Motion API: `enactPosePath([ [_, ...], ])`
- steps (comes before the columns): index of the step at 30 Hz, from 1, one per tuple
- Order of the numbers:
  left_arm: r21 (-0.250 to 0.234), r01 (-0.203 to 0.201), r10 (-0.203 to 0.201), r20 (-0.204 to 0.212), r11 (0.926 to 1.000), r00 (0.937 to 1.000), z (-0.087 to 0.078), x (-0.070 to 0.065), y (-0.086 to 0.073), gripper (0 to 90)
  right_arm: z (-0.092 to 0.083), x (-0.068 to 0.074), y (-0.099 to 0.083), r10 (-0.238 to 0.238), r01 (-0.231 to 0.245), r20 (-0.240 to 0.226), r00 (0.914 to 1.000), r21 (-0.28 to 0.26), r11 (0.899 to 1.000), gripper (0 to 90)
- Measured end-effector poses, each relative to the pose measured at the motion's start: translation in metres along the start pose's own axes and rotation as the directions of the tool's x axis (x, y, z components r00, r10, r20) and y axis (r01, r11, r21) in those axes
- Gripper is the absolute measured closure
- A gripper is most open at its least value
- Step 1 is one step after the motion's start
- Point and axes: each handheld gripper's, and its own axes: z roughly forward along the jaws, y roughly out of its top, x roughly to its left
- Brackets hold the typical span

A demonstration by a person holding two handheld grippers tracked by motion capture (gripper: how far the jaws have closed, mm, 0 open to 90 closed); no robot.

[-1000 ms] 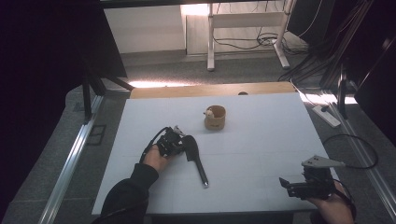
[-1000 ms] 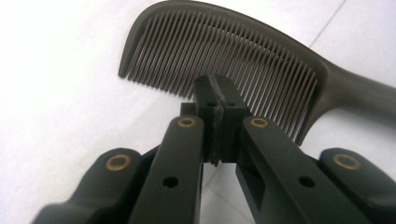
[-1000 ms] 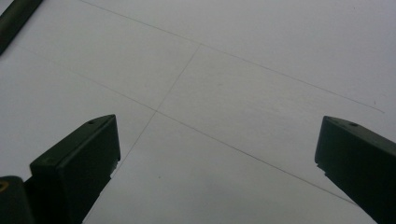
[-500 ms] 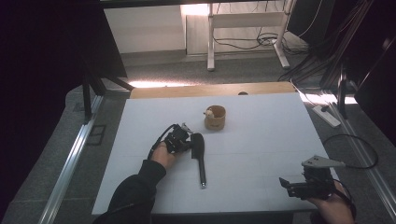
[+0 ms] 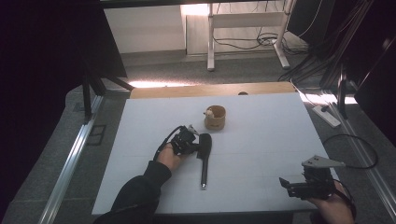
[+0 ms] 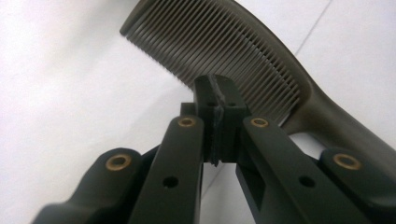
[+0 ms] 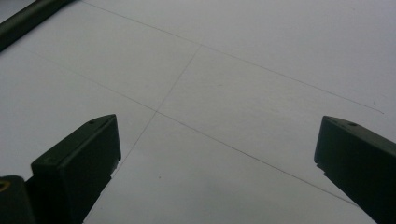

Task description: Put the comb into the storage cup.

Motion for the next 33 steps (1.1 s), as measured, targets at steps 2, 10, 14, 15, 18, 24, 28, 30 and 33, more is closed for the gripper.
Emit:
enactPosePath([
  [2,-0.003,0.0,0.0,0.009,1.0,1.0,0.001,-0.002,0.001,88.6,0.0,0.0,0.0,0.0,0.0,0.0,1.0,0.0,1.0,1.0],
  [10,-0.011,-0.023,0.023,0.042,0.9997,0.9988,0.006,-0.015,0.008,88.6,0.0,0.0,0.0,0.0,0.0,0.0,1.0,-0.001,1.0,1.0],
  [14,-0.004,-0.044,0.044,0.059,0.999,0.9973,0.009,-0.023,0.012,88.6,0.0,0.0,0.0,0.0,0.0,0.0,1.0,-0.001,1.0,1.1],
  [15,-0.002,-0.05,0.05,0.063,0.9987,0.9967,0.009,-0.024,0.013,88.6,0.0,0.0,0.0,0.0,0.0,0.0,1.0,-0.001,1.0,1.1],
  [18,-0.003,-0.053,0.053,0.082,0.9986,0.9953,0.01,-0.03,0.015,88.6,0.0,0.0,0.0,0.0,0.0,0.0,1.0,-0.002,1.0,1.1],
  [24,-0.023,-0.043,0.046,0.147,0.9988,0.9881,0.011,-0.039,0.02,88.6,0.0,0.0,0.0,0.0,0.0,0.0,1.0,-0.002,1.0,1.1],
  [28,-0.014,-0.072,0.073,0.12,0.9973,0.9901,0.009,-0.044,0.023,88.6,-0.001,0.0,0.0,-0.001,0.001,0.001,1.0,-0.006,1.0,1.1],
  [30,-0.017,-0.047,0.049,0.102,0.9987,0.9936,0.009,-0.042,0.023,88.6,-0.001,0.0,0.0,0.0,0.0,0.001,1.0,-0.007,1.0,1.1],
  [33,-0.014,-0.025,0.026,0.09,0.9996,0.9956,0.007,-0.037,0.02,88.6,-0.001,0.0,0.0,0.0,0.0,0.001,1.0,-0.007,1.0,1.0],
])
